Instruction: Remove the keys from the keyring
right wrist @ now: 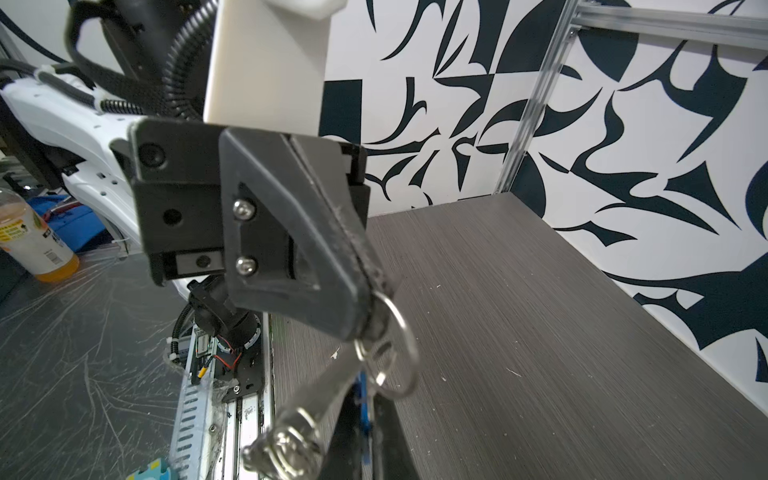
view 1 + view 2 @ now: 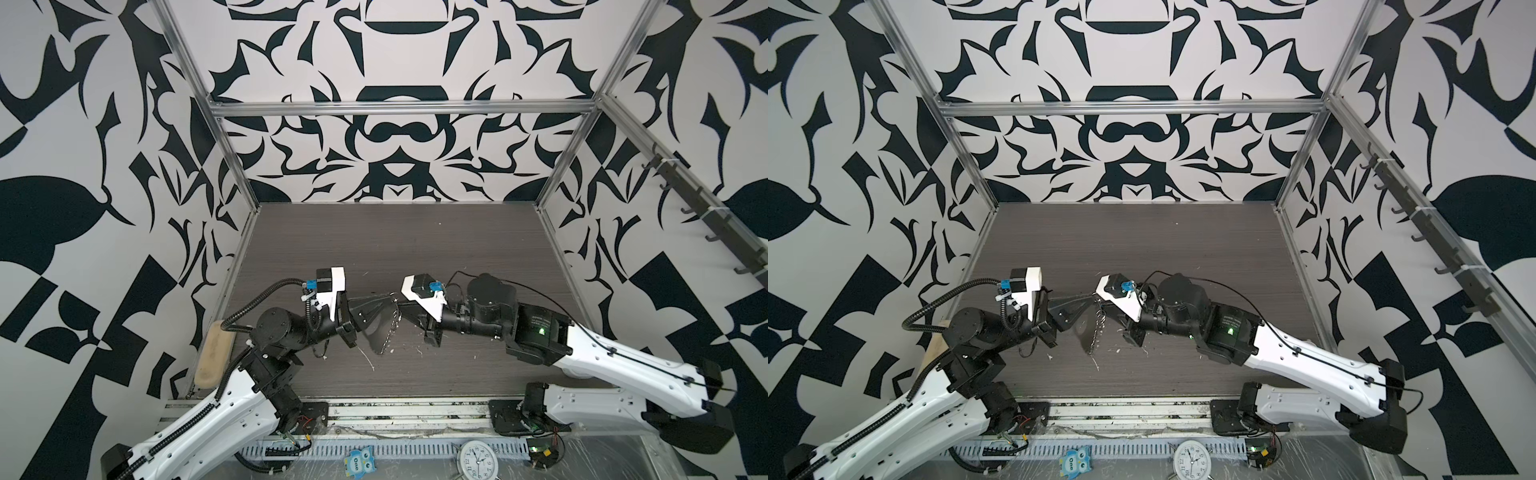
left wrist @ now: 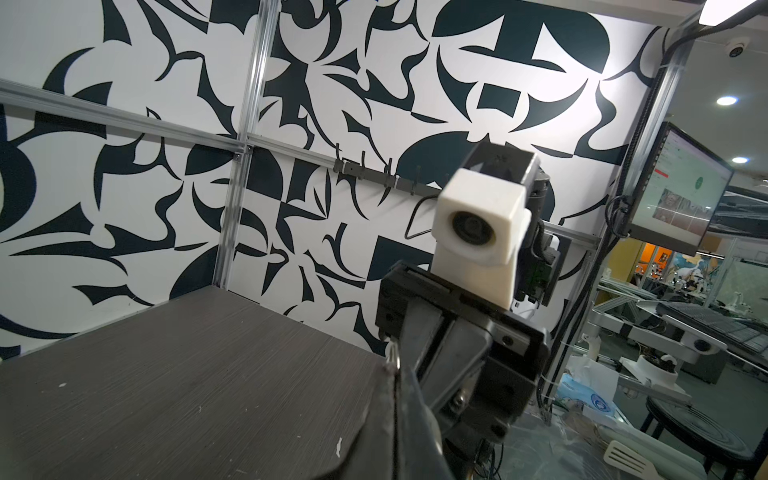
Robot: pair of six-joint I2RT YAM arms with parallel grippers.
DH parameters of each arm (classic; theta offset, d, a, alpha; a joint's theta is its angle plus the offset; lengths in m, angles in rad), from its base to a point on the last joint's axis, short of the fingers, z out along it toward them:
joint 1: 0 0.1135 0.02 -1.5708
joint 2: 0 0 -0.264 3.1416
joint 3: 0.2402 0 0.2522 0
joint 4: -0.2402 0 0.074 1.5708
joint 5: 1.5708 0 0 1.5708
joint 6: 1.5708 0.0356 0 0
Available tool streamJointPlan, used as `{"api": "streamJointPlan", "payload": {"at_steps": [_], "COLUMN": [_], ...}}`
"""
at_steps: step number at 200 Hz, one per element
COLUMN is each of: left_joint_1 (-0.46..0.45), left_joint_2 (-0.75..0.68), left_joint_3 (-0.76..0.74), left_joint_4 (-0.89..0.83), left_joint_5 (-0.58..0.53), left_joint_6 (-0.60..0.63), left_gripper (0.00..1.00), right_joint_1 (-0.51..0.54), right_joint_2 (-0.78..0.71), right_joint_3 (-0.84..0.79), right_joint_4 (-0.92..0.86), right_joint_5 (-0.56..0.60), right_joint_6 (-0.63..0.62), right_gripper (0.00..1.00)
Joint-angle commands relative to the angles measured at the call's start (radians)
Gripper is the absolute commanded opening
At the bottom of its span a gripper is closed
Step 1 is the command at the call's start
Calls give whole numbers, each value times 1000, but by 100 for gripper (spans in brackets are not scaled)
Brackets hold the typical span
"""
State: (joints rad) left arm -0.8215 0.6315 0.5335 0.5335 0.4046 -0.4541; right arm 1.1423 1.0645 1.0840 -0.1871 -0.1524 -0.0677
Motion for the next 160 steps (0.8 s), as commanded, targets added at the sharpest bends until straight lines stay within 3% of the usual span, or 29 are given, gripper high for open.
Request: {"api": "streamJointPlan", "payload": {"at_steps": [1, 69, 160], "left_joint_1": [-2, -2, -2], "left_joint_2": [11, -12, -115], "left_joint_3": [-15, -41, -6], "left_joint_4": [129, 153, -47], "left_joint_5": [-12, -3, -35], "left_joint_6": [-39, -49, 45], "left_gripper": [0, 0, 0], "right_joint_1": [23, 25, 25], "right_joint_2": [26, 28, -90], "right_joint_3": [42, 19, -111], "right_joint_4": [-22, -20, 7], "right_joint_5": [-27, -38, 91], "right_joint_6": [-29, -8, 61], "right_gripper": [0, 0, 0]}}
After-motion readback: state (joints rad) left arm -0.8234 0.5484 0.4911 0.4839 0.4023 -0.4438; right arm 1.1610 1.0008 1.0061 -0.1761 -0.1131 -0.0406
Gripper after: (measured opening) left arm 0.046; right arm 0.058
